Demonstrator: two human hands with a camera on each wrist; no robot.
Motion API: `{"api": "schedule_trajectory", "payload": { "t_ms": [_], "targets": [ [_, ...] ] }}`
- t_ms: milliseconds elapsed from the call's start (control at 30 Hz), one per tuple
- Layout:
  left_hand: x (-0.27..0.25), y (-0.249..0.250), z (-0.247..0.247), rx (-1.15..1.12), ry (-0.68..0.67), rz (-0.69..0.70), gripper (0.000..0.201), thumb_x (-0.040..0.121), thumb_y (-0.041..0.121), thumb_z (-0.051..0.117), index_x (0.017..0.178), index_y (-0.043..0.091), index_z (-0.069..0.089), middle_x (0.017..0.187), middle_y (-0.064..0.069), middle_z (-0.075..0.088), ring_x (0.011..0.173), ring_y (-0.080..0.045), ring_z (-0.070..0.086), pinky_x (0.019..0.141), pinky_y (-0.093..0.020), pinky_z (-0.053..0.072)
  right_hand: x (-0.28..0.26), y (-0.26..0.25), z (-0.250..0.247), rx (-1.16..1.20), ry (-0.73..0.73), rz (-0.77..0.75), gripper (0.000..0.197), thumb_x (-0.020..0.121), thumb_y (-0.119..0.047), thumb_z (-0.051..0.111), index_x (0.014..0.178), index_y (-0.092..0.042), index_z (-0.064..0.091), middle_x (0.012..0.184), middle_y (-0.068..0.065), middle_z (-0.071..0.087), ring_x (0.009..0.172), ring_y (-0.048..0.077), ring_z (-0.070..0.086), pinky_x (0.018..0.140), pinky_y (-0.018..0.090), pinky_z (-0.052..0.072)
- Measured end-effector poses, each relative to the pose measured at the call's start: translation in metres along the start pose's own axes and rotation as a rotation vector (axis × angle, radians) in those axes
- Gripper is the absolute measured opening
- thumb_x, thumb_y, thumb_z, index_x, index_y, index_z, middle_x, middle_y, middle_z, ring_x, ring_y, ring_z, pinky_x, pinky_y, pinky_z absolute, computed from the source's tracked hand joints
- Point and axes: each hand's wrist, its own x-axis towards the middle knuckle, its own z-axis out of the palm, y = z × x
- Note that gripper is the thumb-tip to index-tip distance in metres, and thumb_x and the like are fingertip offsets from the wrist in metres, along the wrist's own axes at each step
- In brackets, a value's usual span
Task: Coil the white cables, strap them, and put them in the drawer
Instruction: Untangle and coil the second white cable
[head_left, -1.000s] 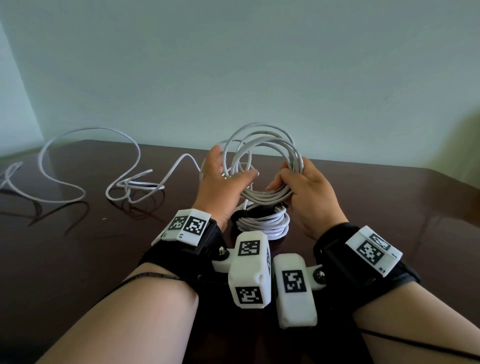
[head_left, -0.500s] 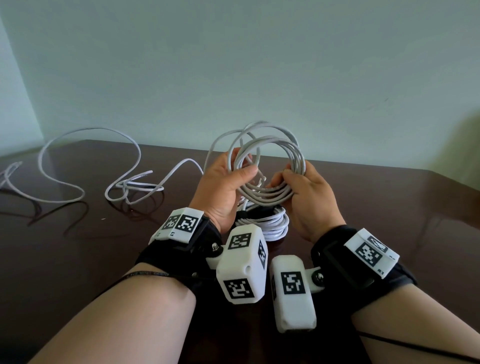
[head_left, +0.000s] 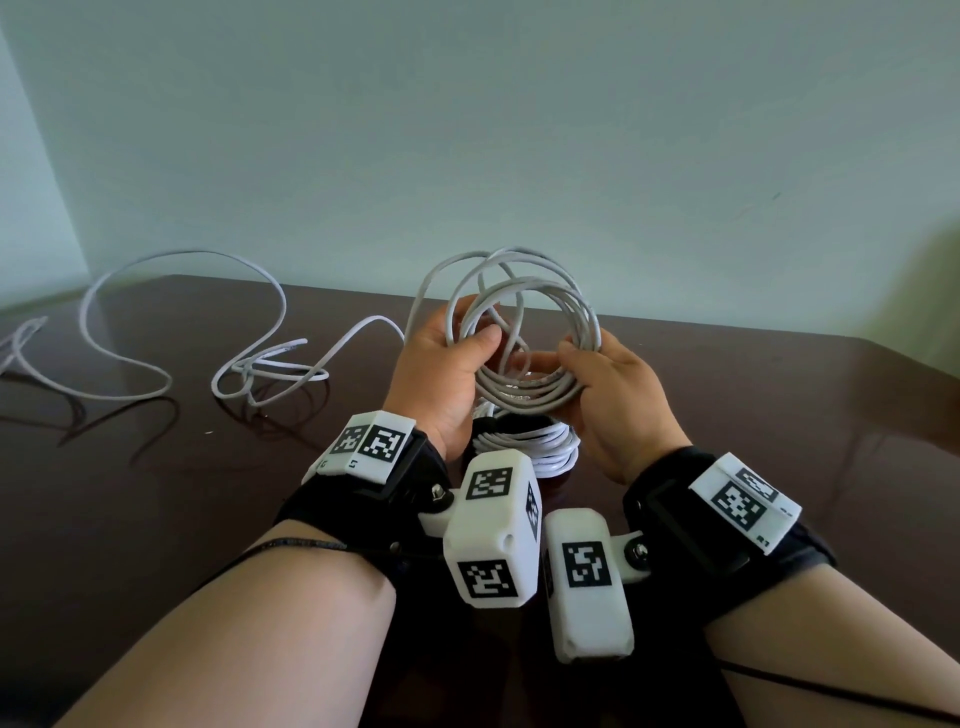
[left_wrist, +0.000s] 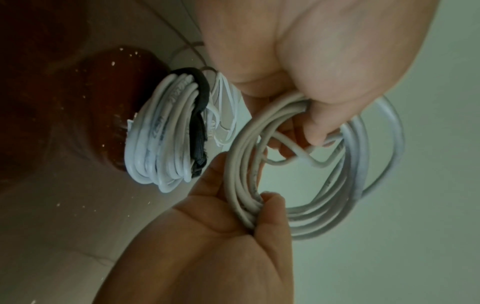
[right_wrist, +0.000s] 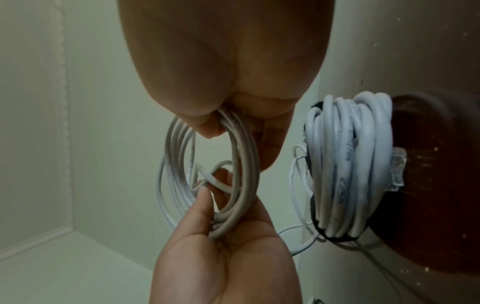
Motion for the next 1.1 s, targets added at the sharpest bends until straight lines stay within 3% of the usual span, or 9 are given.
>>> {"api": "schedule_trajectory", "payload": {
  "t_ms": [133,267,400,500,600,733,867,1000,1100],
  "targets": [
    [-0.002,0.002,-0.002,0.135,0.050,0.032,0.019,0.088,0.000,0.054,0.083,0.013,0.067,0.071,-0.008,0.070,0.065,-0.021,0.067,0.068,-0.033,0.059,0.000,-0.001,-0.002,-0.060,-0.040,0.000,0.006,0.084,-0.017,0.052,0.085,-0.011,0.052,0.096,0.023,0.070,0.096,0.044,0.065,0.089,0.062,0.049],
    [-0.001,-0.002,-0.005,0.454,0.077,0.106,0.010,0.083,0.021,0.067,0.094,0.022,0.069,0.087,-0.006,0.073,0.085,-0.019,0.070,0.088,-0.041,0.054,0.000,-0.002,-0.005,-0.115,-0.033,-0.051,0.013,0.095,-0.009,0.045,0.084,-0.012,0.051,0.087,0.015,0.072,0.087,0.038,0.067,0.088,0.058,0.051],
    [-0.004,0.001,-0.003,0.482,0.084,0.162,0.015,0.083,0.020,0.069,0.098,0.019,0.066,0.086,-0.002,0.073,0.081,-0.014,0.070,0.084,-0.038,0.056,0.000,-0.004,-0.006,-0.213,0.007,-0.124,0.013,0.095,-0.009,0.046,0.084,-0.010,0.053,0.073,0.004,0.068,0.069,0.020,0.063,0.079,0.041,0.054],
    [-0.005,0.005,-0.004,0.411,0.063,0.266,0.024,0.078,0.028,0.071,0.099,0.024,0.060,0.083,0.009,0.069,0.078,-0.004,0.066,0.075,-0.025,0.052,0.000,-0.006,-0.008,-0.185,0.011,-0.133,0.014,0.095,-0.009,0.045,0.084,-0.010,0.054,0.072,0.005,0.066,0.068,0.021,0.061,0.075,0.041,0.053],
    [-0.006,0.009,-0.005,0.181,0.024,0.350,0.037,0.068,0.046,0.063,0.097,0.023,0.057,0.090,0.003,0.061,0.081,-0.013,0.058,0.071,-0.023,0.047,0.000,-0.008,-0.008,-0.132,0.002,-0.136,0.017,0.096,-0.008,0.044,0.083,-0.012,0.053,0.069,0.002,0.065,0.066,0.023,0.058,0.073,0.041,0.050],
    [-0.002,0.015,-0.013,0.270,0.307,0.369,0.041,0.079,0.051,0.046,0.095,0.015,0.058,0.083,0.005,0.058,0.075,-0.013,0.052,0.063,-0.020,0.044,0.001,-0.009,-0.009,-0.080,0.059,-0.140,0.021,0.097,-0.007,0.042,0.080,-0.012,0.051,0.066,0.004,0.060,0.058,0.018,0.054,0.068,0.040,0.048],
    [0.011,0.008,-0.020,0.492,0.405,0.088,0.021,0.090,0.027,0.054,0.107,0.015,0.058,0.099,-0.005,0.063,0.080,-0.016,0.055,0.077,-0.028,0.042,0.002,-0.007,-0.009,-0.064,0.061,-0.140,0.022,0.097,-0.007,0.042,0.078,-0.013,0.052,0.065,0.005,0.058,0.057,0.017,0.055,0.070,0.041,0.048],
    [0.005,0.003,-0.009,0.219,0.161,-0.048,0.020,0.097,0.013,0.048,0.089,0.011,0.066,0.064,0.002,0.068,0.056,-0.011,0.064,0.058,-0.026,0.052,0.000,-0.005,-0.009,-0.117,0.021,-0.105,0.019,0.096,-0.009,0.045,0.080,-0.013,0.054,0.069,0.005,0.064,0.064,0.022,0.058,0.075,0.043,0.050],
    [0.002,0.004,-0.003,-0.088,0.053,-0.101,0.023,0.099,0.015,0.046,0.110,0.005,0.064,0.086,-0.011,0.073,0.082,-0.030,0.069,0.079,-0.043,0.057,-0.002,-0.003,-0.006,-0.190,0.026,-0.069,0.016,0.097,-0.014,0.046,0.084,-0.014,0.057,0.071,0.001,0.070,0.066,0.018,0.063,0.077,0.040,0.053]
  ]
}}
